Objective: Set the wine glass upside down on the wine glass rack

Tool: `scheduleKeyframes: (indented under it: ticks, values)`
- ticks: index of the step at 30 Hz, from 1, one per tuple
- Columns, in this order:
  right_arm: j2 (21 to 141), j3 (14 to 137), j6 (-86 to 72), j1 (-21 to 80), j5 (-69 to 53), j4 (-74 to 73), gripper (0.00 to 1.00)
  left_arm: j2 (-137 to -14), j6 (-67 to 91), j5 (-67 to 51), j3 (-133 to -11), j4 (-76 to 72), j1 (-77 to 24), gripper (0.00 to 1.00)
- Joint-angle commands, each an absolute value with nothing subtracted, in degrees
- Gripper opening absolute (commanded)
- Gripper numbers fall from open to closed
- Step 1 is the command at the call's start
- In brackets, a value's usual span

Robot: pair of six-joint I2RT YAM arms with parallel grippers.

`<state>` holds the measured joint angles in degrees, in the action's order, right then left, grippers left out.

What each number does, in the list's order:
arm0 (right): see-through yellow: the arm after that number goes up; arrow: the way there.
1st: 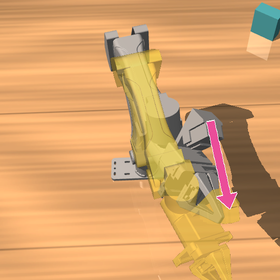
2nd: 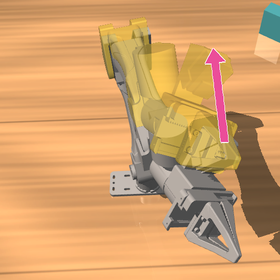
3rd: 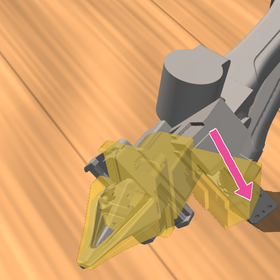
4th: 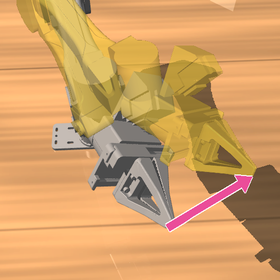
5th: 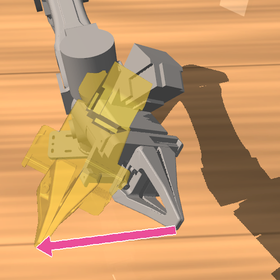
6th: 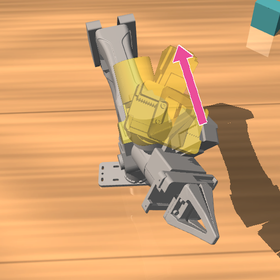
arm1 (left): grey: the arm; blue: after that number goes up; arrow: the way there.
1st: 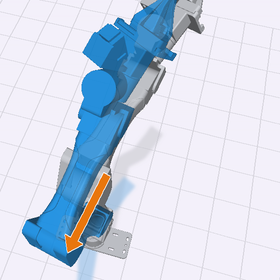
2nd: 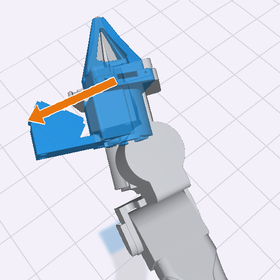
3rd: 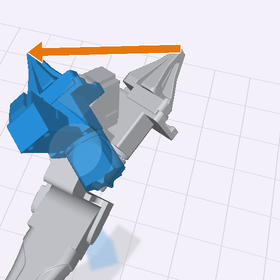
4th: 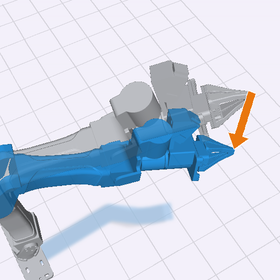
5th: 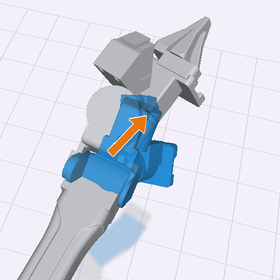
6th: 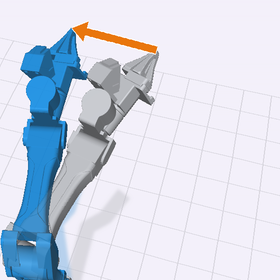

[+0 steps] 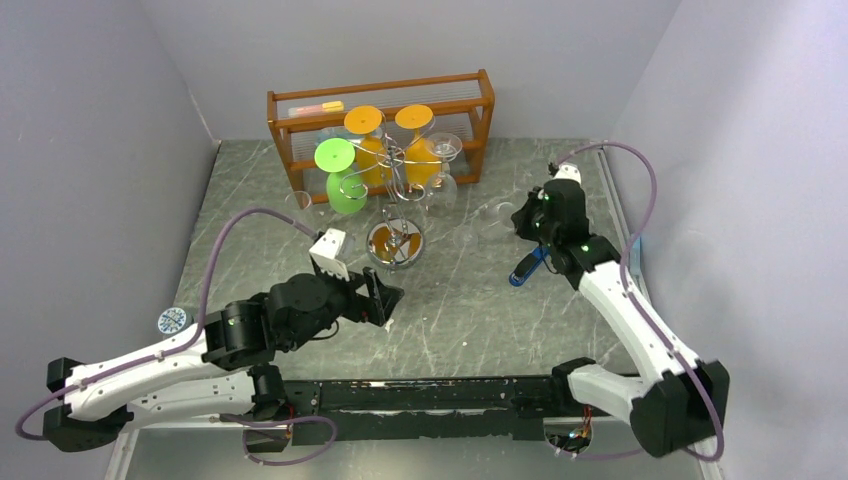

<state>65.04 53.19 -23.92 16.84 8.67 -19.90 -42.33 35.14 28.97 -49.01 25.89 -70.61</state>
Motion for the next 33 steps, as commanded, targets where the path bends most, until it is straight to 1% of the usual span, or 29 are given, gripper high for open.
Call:
scheduleKeyframes:
  ticks: [1, 5, 8, 10, 11, 13, 15, 17, 20, 25, 27, 29, 33]
  values:
    - [57.71, 49.40, -25.96, 17.10, -0.42, -17.90, 0.00, -41.50, 43.56, 27.67, -44.96, 20.87, -70.84, 0.95]
    - [50.76, 44.13, -29.48, 17.16, -10.89, -14.65, 0.00, -40.04, 51.22, 30.71, -42.29, 20.43, -70.84, 0.97]
    - [45.56, 37.16, -34.20, 17.37, -19.53, -7.21, 0.00, -38.51, 65.65, 34.72, -41.24, 25.32, -70.84, 0.97]
    - [42.23, 32.10, -36.81, 19.15, -20.63, -1.31, 0.00, -37.57, 73.57, 35.24, -40.26, 26.66, -70.80, 0.97]
    - [40.68, 29.65, -37.09, 20.66, -20.05, 1.74, 0.00, -37.27, 76.28, 35.20, -39.77, 26.45, -70.83, 0.97]
    - [37.79, 26.39, -35.80, 25.13, -15.13, 5.74, 0.00, -37.16, 81.70, 35.41, -39.30, 27.79, -70.84, 0.97]
    - [35.61, 23.91, -34.66, 30.34, -8.55, 8.39, 0.00, -37.76, 88.14, 36.01, -39.64, 31.99, -70.84, 0.97]
    - [34.48, 21.69, -34.20, 34.49, -6.32, 12.40, 0.00, -38.69, 94.91, 36.33, -40.24, 36.87, -70.84, 0.96]
    - [34.45, 19.27, -33.55, 38.27, -3.04, 16.57, 0.00, -40.31, 102.81, 35.49, -40.76, 41.52, -70.84, 0.96]
    - [35.23, 18.46, -29.57, 42.06, -0.18, 22.97, 0.00, -41.16, 109.45, 33.85, -40.24, 44.47, -70.84, 0.94]
    - [36.94, 18.52, -27.57, 44.20, 0.90, 25.79, 0.00, -40.70, 111.16, 34.23, -39.71, 44.64, -70.84, 0.92]
    - [38.99, 18.71, -25.39, 46.53, 2.52, 28.76, 0.00, -40.23, 112.73, 35.05, -39.28, 45.00, -70.84, 0.87]
    - [42.76, 19.01, -21.23, 52.40, 6.11, 33.91, 0.00, -39.24, 115.80, 37.74, -39.00, 46.50, -70.84, 0.69]
